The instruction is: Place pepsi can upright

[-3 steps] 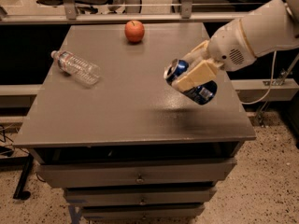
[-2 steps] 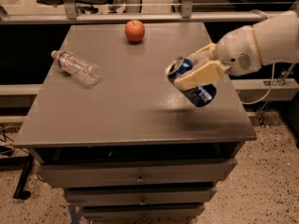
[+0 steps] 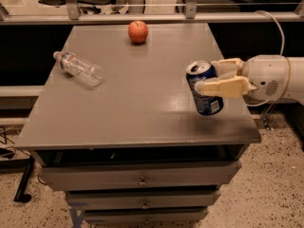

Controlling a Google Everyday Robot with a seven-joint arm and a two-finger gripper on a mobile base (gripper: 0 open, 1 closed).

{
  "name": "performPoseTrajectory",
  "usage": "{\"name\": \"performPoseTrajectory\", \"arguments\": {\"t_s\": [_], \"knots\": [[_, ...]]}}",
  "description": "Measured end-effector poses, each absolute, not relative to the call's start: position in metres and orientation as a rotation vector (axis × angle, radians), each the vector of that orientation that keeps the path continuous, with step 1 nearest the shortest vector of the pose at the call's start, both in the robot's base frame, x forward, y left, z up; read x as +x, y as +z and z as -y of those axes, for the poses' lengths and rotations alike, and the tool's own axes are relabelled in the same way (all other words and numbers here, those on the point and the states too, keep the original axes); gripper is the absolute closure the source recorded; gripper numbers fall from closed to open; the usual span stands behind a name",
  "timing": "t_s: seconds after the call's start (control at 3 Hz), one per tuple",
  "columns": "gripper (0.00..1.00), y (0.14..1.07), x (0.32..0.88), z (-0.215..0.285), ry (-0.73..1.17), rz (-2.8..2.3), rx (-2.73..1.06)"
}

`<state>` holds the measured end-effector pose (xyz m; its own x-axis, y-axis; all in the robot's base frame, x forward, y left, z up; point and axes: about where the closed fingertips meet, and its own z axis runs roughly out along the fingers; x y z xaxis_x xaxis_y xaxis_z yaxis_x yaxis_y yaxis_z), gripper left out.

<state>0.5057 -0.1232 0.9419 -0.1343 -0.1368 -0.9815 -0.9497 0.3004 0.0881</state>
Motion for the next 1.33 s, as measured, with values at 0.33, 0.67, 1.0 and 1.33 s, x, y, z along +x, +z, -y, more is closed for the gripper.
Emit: {"name": "performPoseTrajectory", "arguments": {"t_s": [0.33, 0.67, 1.0, 1.33], "knots": [[1.00, 0.945, 0.503, 0.132, 1.030, -1.389, -0.963], [1.00, 0.945, 0.500, 0.137, 1.039, -1.280, -0.943], [1.00, 0.936, 0.498, 0.138, 1.031, -1.216, -0.960], [1.00, 0.922, 0.497, 0.142, 1.040, -1.188, -0.956]]}}
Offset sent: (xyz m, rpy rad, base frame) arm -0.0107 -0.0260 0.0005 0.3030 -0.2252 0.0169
